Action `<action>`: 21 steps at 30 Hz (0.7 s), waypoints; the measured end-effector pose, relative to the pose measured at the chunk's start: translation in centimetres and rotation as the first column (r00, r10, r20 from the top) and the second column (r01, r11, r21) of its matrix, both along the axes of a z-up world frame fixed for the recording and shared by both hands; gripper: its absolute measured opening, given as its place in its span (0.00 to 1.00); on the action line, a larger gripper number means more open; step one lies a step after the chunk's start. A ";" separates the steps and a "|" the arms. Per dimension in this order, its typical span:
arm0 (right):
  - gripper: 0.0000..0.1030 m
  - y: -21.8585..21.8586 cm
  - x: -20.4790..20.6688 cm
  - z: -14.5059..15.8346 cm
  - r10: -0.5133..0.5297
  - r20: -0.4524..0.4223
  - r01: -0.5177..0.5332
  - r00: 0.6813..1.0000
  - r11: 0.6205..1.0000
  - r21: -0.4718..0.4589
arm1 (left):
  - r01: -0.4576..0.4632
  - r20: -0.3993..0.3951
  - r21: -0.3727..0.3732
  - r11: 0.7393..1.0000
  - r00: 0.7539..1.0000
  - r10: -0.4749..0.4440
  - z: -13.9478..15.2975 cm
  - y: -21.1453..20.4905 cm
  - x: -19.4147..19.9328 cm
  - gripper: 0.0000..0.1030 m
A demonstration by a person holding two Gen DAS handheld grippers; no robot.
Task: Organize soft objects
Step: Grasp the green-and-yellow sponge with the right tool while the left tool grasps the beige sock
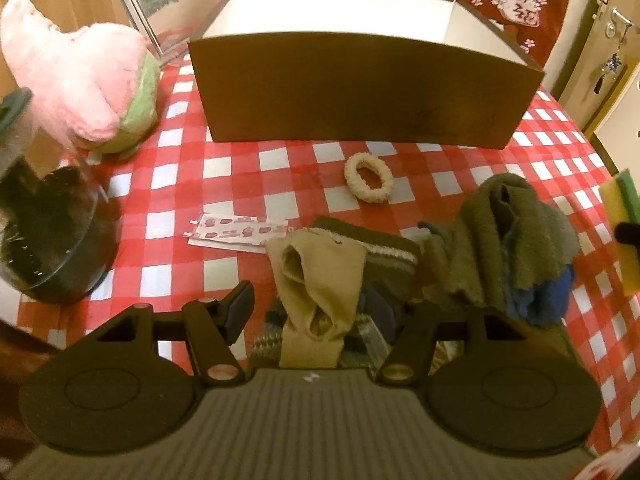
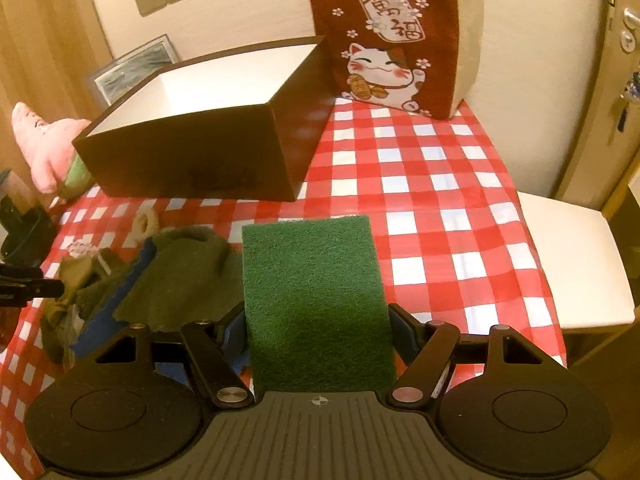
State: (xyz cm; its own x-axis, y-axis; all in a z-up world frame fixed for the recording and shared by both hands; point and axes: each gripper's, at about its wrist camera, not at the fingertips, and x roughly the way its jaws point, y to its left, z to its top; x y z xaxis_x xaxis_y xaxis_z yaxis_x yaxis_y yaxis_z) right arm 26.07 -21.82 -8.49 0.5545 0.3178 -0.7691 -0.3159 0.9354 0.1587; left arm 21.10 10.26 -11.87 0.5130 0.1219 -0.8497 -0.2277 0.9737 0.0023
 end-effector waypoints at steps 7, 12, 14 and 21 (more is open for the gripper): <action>0.69 -0.1 0.0 -0.4 -0.026 -0.018 0.026 0.999 1.000 -0.003 | 0.026 -0.040 -0.032 0.999 0.999 -0.028 -1.8 0.7 1.5 0.56; 0.69 -0.4 0.0 -0.4 -0.045 -0.022 0.045 0.999 0.999 -0.007 | 0.050 -0.036 -0.054 0.997 0.998 -0.052 -2.1 1.0 1.7 0.35; 0.69 -0.5 0.0 -0.4 -0.054 -0.023 0.054 0.998 0.999 -0.004 | 0.059 -0.024 -0.060 0.996 0.998 -0.061 -1.8 0.9 1.6 0.23; 0.69 -0.5 0.0 0.0 -0.057 -0.013 0.057 0.998 0.998 -0.005 | 0.064 0.032 -0.061 0.996 0.998 -0.062 0.2 1.5 0.4 0.07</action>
State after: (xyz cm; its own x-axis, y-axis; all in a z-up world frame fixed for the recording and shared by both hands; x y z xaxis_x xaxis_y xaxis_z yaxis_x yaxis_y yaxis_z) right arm 26.03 -22.34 -8.53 0.5614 0.2824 -0.7779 -0.2596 0.9526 0.1585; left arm 21.49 11.72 -11.67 0.5435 0.0357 -0.8387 -0.1645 0.9843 -0.0647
